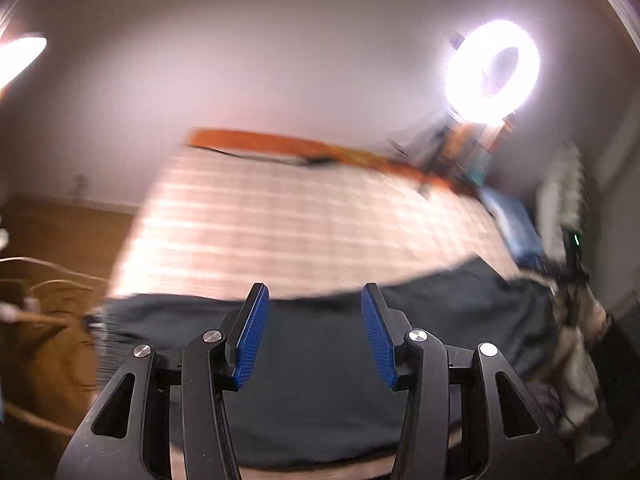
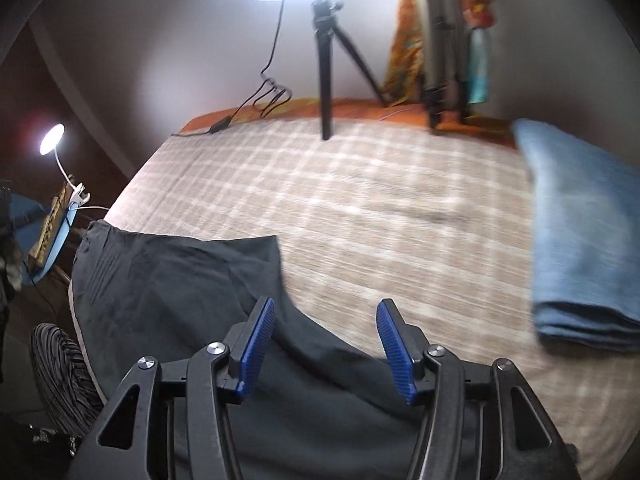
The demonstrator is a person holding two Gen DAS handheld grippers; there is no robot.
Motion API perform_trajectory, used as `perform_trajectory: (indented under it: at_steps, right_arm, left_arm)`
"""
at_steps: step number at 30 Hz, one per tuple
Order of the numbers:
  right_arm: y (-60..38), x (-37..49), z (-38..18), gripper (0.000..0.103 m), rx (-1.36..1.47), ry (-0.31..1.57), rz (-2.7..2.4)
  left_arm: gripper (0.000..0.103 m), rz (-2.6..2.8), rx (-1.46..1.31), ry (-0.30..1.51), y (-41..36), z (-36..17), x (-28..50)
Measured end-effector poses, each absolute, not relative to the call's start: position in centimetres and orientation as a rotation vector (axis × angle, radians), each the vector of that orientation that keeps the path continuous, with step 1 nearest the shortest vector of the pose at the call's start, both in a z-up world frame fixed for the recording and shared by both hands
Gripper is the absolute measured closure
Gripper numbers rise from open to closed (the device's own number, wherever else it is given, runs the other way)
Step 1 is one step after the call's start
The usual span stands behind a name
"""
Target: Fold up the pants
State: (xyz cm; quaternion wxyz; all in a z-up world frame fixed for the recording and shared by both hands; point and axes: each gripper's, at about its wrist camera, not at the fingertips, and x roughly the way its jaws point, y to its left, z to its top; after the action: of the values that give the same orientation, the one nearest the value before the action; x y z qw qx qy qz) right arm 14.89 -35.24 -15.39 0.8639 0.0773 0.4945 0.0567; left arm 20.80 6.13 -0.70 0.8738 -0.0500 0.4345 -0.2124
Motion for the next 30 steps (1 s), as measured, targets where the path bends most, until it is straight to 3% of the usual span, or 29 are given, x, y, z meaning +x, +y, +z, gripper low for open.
perform_trajectory:
  at_steps: [5, 11, 24, 25, 27, 30]
  right_arm:
    - [-33.2, 17.3, -17.8, 0.046, 0.172, 1.080, 0.163]
    - [-31.6, 19.6, -20.1, 0.038, 0.191, 1.120, 0.205]
    - [-31.0, 22.7, -22.3, 0.036, 0.313, 1.140, 0.262]
    - [-30.9, 22.8, -22.4, 0.042, 0.314, 1.142, 0.260]
    - [-30.4, 23.1, -22.3, 0.093, 0.288, 1.155, 0.269]
    - [-28.0, 23.4, -20.5, 0.102, 0.138, 1.146, 0.272]
  left_arm:
    - [0.057, -0.224, -0.160, 0.901, 15.4, 1.2, 22.7]
    - [0.055, -0.102, -0.236, 0.895, 23.2, 2.4, 22.9]
    - [0.055, -0.206, -0.268, 1.117, 17.0, -16.7, 24.6]
    - [0.055, -0.202, -0.268, 1.120, 16.9, -17.2, 24.2]
    - [0.055, -0.206, -0.249, 1.071, 16.4, -17.5, 24.2]
    - [0.055, -0.209, -0.229, 1.065, 16.3, -17.6, 24.3]
